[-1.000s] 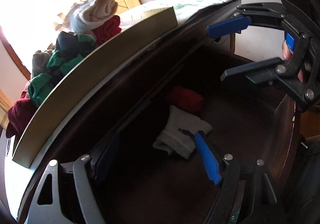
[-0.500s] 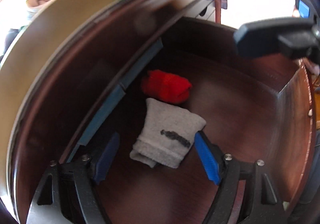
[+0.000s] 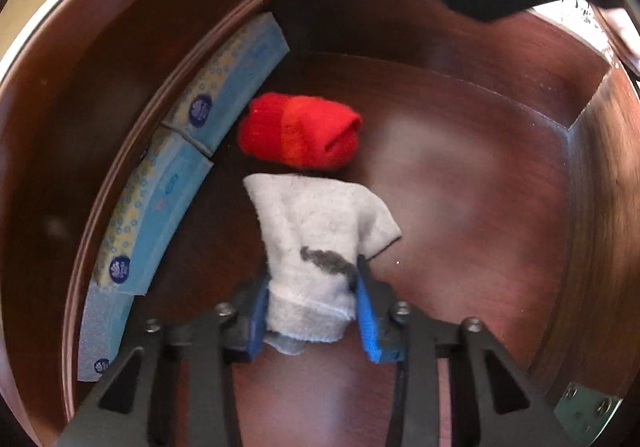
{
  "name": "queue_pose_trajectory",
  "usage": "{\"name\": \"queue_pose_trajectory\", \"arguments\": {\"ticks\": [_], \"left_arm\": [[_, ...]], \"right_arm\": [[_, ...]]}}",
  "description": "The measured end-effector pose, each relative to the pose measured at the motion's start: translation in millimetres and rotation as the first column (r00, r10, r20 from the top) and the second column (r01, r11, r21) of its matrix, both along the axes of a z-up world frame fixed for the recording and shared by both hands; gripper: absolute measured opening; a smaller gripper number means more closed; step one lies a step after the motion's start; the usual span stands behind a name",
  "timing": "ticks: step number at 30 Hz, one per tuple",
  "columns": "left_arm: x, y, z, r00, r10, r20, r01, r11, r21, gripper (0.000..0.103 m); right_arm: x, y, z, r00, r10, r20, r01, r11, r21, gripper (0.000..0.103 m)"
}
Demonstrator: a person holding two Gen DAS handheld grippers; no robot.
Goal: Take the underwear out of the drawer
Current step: 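Grasp the grey printed sock with the left tool while the right tool grasps the red sock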
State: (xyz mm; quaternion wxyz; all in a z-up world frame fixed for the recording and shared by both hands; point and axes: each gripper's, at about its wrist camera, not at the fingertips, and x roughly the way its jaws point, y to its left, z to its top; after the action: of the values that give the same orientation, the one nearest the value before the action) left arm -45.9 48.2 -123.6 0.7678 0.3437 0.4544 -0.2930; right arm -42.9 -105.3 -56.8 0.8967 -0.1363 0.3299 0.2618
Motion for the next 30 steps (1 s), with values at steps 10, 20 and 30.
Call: {"name": "queue_pose_trajectory", "arguments": {"ticks": [10,20,30], "left_arm": [[6.0,46.4,9.3,0.986,0.159,-0.041,-0.161,0.987,-0.026,0.020],[19.1,70.6,5.5,0.954,0.295,-0.048,-0.298,0.952,-0.064,0.020],[14.8,78.5,7.9,0.950,0.305,-0.066,-0.310,0.946,-0.094,0.020]], "right_arm": [[10.1,24.7,-23.9,0.988,0.060,-0.139,-0.081,0.986,-0.145,0.072],[25.5,64.6,-53.9,0.977,0.100,-0.188,-0.167,0.907,-0.387,0.072],[34.9,96.1,-96.1,0.987,0.107,-0.121,-0.160,0.755,-0.636,0.066]]}}
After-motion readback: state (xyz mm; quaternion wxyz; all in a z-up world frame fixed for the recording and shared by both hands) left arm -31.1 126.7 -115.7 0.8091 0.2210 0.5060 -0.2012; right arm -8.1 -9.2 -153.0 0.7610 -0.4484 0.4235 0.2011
